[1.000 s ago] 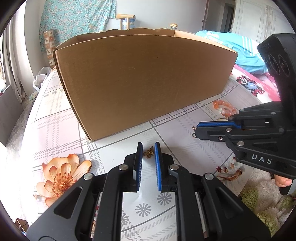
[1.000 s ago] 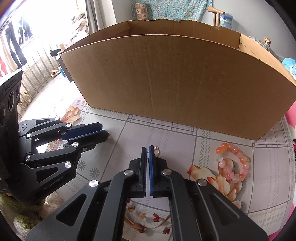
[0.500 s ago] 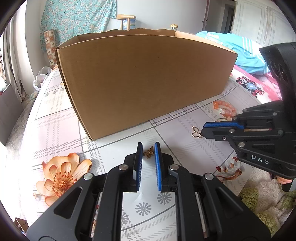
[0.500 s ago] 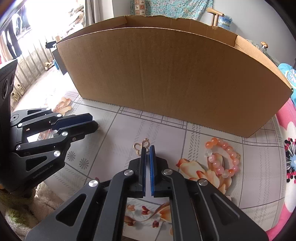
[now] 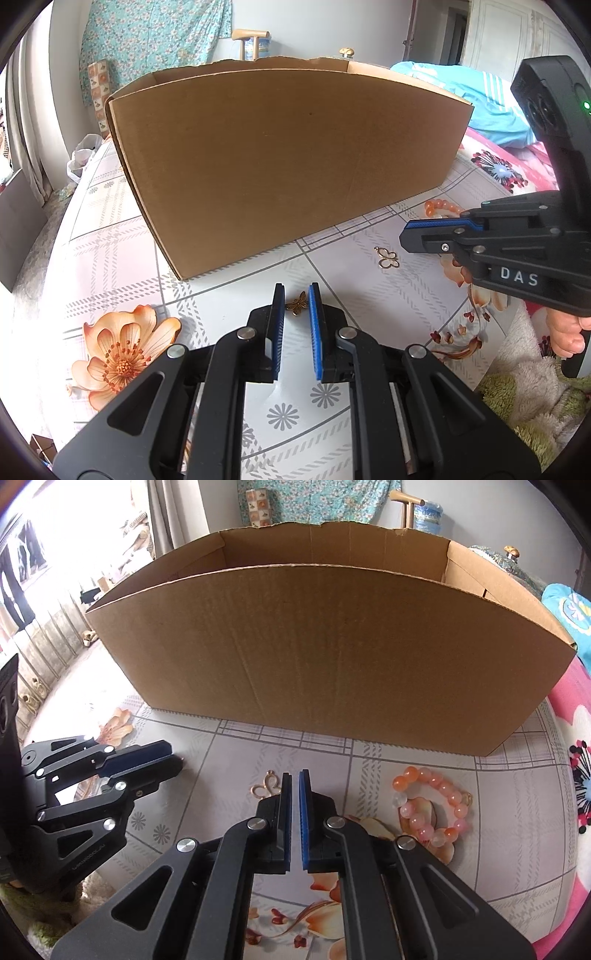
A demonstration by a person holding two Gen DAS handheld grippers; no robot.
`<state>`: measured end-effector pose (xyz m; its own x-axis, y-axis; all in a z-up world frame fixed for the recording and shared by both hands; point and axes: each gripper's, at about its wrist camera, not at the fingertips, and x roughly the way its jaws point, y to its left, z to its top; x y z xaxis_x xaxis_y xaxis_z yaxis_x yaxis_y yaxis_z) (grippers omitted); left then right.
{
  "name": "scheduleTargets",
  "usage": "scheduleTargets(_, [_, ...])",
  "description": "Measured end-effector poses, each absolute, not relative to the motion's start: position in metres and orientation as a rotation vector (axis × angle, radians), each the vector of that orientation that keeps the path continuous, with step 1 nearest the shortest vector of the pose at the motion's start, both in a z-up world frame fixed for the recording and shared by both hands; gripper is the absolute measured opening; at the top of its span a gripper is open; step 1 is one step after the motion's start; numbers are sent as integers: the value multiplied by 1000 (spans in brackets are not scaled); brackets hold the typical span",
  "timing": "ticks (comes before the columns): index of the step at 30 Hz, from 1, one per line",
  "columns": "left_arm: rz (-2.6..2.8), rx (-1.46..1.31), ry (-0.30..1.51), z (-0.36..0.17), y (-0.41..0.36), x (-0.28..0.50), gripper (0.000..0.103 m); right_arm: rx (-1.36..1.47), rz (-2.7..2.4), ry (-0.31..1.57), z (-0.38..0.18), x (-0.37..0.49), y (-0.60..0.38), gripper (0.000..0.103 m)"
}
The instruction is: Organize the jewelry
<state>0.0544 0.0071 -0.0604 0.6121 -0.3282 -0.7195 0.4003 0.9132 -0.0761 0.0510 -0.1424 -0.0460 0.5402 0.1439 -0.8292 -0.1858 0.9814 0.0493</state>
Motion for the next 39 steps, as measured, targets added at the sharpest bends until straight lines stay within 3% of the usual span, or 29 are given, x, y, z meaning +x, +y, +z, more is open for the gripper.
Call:
scheduleTargets(15, [-413,103,813,-60,3,54,12,-54,186,966,-50,64,-135,9])
scheduleTargets(26, [-417,117,814,-60,1,53,12,-154,149,945,-51,59,-126,19])
scheduleTargets(39, [-416,119,814,-60,-1,53,12,66,190,974,-40,58,-147,25])
